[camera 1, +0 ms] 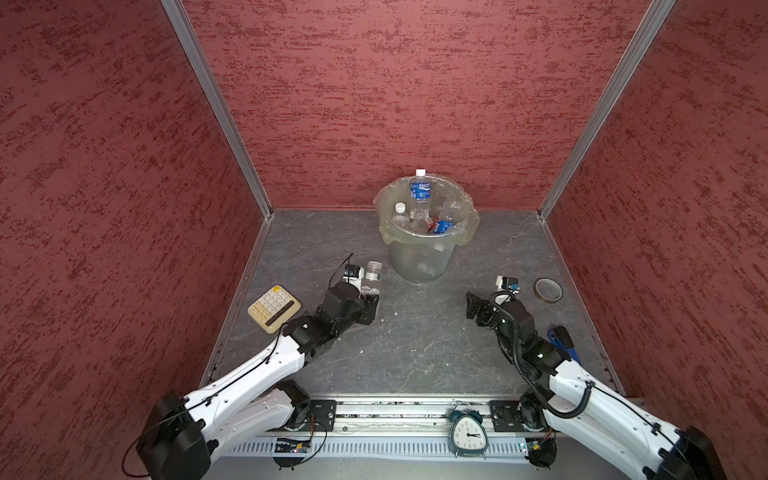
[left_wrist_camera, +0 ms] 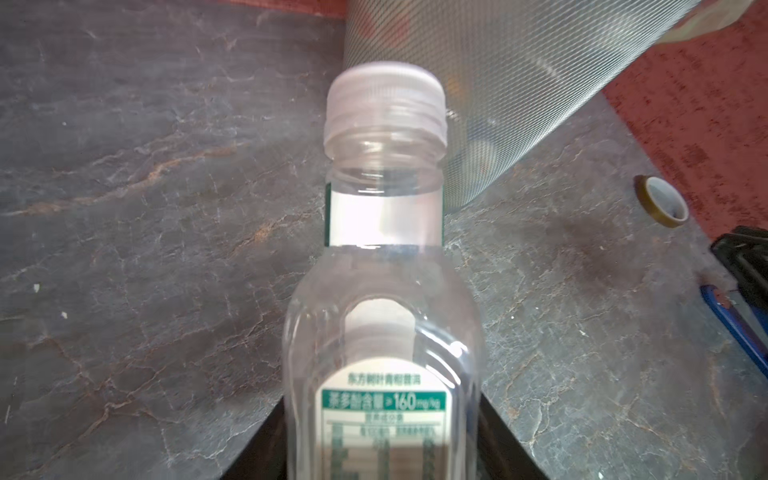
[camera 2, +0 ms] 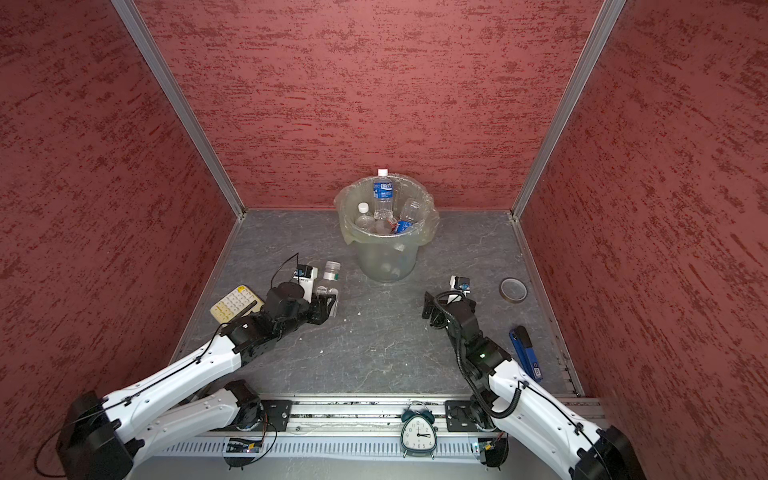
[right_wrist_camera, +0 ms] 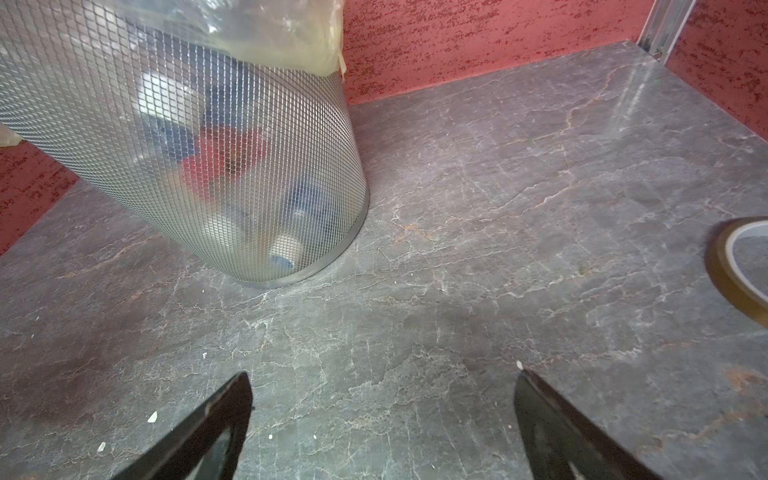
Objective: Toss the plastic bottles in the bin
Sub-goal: 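Lift the green-label bottle upright with the left gripper, then carry the green-label bottle over the bin and open the left gripper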
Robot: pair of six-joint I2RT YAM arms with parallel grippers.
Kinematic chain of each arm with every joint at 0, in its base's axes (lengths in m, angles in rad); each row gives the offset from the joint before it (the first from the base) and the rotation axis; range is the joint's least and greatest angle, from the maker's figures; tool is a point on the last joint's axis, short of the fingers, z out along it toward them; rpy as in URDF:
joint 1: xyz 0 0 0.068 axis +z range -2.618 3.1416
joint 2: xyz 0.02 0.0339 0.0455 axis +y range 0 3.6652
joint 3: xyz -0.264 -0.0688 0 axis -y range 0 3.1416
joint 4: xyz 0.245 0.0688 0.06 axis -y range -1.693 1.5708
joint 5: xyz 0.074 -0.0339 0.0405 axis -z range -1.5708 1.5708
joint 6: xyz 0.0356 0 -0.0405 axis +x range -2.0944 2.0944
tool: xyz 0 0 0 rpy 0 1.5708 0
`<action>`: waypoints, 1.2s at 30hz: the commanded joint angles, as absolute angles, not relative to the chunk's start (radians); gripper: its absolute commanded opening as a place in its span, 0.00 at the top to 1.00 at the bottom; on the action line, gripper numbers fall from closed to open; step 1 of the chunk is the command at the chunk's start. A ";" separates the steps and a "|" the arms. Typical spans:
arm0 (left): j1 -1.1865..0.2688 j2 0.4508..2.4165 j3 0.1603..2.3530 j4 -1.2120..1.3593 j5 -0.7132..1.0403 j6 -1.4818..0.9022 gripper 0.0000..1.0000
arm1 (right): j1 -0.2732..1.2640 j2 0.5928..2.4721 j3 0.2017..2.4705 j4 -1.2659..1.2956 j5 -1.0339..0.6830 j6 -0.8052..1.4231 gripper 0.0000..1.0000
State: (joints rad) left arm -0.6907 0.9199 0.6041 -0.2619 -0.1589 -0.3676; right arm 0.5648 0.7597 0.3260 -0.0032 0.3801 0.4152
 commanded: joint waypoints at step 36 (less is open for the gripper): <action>-0.603 1.272 1.273 -0.014 0.146 -0.293 0.64 | 0.562 0.744 0.325 0.025 0.406 0.427 0.01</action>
